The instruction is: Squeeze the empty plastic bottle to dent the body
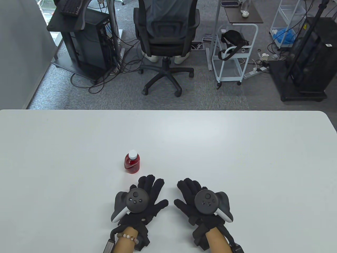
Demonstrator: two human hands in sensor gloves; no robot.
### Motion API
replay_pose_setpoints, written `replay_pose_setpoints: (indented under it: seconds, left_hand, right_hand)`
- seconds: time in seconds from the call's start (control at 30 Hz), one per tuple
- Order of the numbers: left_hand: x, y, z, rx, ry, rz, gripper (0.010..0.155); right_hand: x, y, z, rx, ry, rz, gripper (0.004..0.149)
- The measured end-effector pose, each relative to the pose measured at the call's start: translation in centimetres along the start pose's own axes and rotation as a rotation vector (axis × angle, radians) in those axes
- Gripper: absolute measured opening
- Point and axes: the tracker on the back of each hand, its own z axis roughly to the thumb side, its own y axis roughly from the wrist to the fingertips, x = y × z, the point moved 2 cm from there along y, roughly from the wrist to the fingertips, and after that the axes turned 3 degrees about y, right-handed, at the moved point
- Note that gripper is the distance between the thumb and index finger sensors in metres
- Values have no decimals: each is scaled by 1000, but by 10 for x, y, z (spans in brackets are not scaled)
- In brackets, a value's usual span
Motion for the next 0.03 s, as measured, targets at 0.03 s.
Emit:
replay_pose_setpoints:
  seconds: [0.03]
  left_hand:
    - [0,0,0,-1,0,-3,78]
  right_hand:
    - [0,0,0,0,2,2,73]
